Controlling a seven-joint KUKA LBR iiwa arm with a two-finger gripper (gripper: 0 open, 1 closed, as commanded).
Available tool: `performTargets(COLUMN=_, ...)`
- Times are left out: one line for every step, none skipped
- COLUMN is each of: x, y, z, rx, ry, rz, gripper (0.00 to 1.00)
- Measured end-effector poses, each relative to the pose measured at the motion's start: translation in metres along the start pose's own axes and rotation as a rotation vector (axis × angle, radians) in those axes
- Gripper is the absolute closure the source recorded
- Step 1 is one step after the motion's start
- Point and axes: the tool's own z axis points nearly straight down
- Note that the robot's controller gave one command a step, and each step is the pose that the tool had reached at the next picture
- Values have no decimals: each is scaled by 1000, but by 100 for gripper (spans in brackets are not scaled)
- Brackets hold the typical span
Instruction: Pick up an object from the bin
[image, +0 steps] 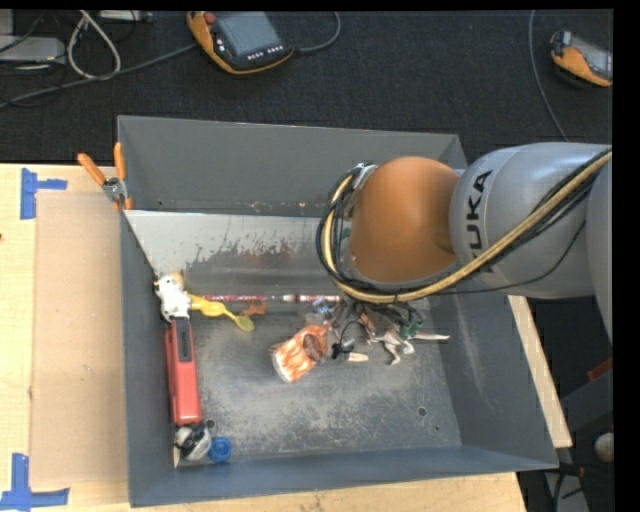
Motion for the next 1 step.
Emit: performTargets(x=-12, y=-6, z=-76, rx=0, ry=0, rz=40, gripper=100)
